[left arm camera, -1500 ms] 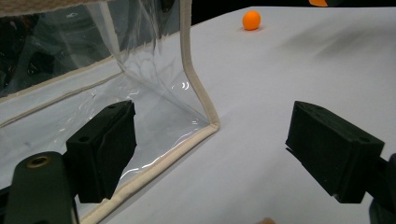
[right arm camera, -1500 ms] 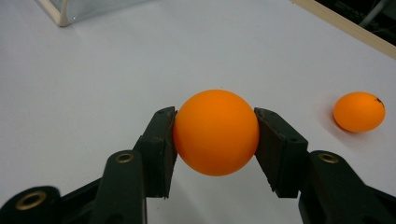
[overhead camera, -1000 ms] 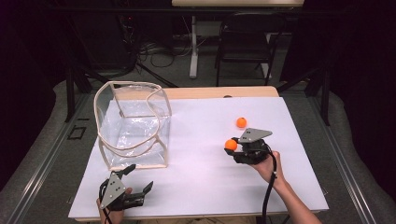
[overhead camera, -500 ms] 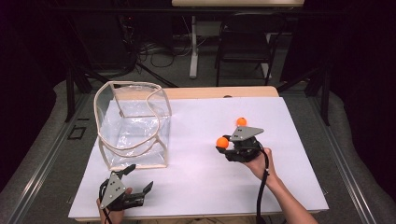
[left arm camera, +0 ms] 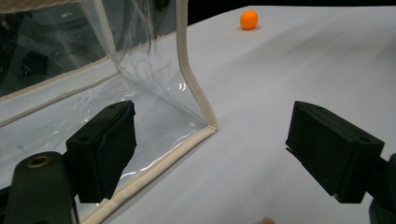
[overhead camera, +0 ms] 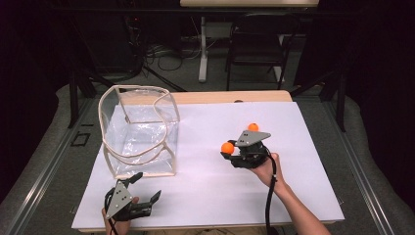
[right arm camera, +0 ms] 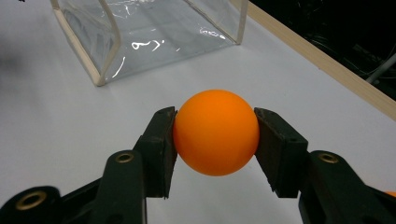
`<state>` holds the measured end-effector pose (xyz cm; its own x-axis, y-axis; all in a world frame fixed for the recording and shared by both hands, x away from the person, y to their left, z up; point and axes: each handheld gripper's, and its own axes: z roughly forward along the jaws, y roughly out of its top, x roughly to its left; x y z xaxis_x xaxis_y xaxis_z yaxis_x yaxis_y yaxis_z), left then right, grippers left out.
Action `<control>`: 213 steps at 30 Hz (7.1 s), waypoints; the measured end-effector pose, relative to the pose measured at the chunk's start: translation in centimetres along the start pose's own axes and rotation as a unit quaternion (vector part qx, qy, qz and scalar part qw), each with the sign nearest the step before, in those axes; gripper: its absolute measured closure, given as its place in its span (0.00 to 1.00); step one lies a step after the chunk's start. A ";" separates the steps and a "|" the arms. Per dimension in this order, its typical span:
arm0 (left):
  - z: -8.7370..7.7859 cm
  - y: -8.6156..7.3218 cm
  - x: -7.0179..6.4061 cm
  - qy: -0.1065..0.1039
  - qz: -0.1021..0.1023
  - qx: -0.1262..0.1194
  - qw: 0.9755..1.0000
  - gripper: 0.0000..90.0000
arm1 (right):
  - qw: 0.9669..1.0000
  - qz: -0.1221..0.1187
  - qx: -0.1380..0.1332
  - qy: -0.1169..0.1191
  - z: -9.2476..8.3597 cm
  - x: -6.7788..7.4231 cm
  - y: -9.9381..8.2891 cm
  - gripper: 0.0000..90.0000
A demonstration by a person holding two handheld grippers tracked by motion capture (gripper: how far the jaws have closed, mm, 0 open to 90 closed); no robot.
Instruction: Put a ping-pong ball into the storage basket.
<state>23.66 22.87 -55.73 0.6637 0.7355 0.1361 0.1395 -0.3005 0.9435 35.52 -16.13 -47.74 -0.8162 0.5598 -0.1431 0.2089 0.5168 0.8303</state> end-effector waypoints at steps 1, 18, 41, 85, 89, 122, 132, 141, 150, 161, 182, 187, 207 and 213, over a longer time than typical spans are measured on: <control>0.0 0.0 0.0 0.000 0.000 0.000 1.000 0.17 | 1.000 -0.002 0.000 0.000 0.1 0.1 0.1 0.56; 0.0 0.0 0.0 0.000 0.004 -0.001 1.000 0.17 | 1.000 -0.018 -0.001 0.012 1.1 0.7 1.2 0.56; 0.0 0.0 0.0 -0.002 0.003 -0.001 1.000 0.17 | 0.999 -0.028 0.004 0.023 2.3 0.5 3.6 0.57; 0.1 0.0 0.1 -0.005 0.003 -0.004 1.000 0.17 | 0.999 -0.040 0.004 0.018 3.4 0.2 6.8 0.57; 0.1 0.0 0.1 -0.005 0.002 -0.004 1.000 0.17 | 0.999 -0.041 0.004 0.017 3.4 0.1 7.1 0.57; 0.2 0.0 0.1 -0.005 0.003 -0.005 1.000 0.17 | 0.998 -0.061 -0.014 0.019 3.4 0.1 11.3 0.57; 0.2 0.0 0.1 -0.005 0.003 -0.005 1.000 0.17 | 0.998 -0.064 -0.014 0.019 3.6 0.0 11.9 0.57; 0.2 0.0 0.1 -0.005 0.002 -0.004 1.000 0.17 | 0.997 -0.067 -0.012 0.019 4.0 0.0 12.4 0.57; 0.2 0.0 0.2 -0.004 0.001 -0.004 1.000 0.17 | 0.997 -0.071 -0.012 0.019 4.1 0.0 13.3 0.57; 0.2 -0.1 0.2 -0.004 0.001 -0.005 1.000 0.17 | 0.997 -0.075 -0.014 0.018 4.2 0.0 14.2 0.57; 0.1 -0.1 0.2 -0.002 -0.001 -0.008 1.000 0.17 | 0.996 -0.087 -0.023 0.018 4.3 0.4 16.3 0.57; 0.1 -0.1 0.2 -0.003 -0.001 -0.009 1.000 0.17 | 0.996 -0.090 -0.024 0.018 4.3 0.4 16.7 0.57; 0.2 -0.1 0.2 -0.004 0.000 -0.007 1.000 0.17 | 0.995 -0.088 -0.034 0.020 4.7 0.5 18.2 0.57; 0.1 -0.1 0.2 -0.004 0.000 -0.008 1.000 0.17 | 0.995 -0.089 -0.034 0.021 5.0 0.6 18.5 0.57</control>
<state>23.89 22.98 -55.85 0.6695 0.7305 0.1345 0.1279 -0.2918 0.9479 41.60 -2.97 -35.17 -0.8594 0.4342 -0.2701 0.0230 0.5604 0.8279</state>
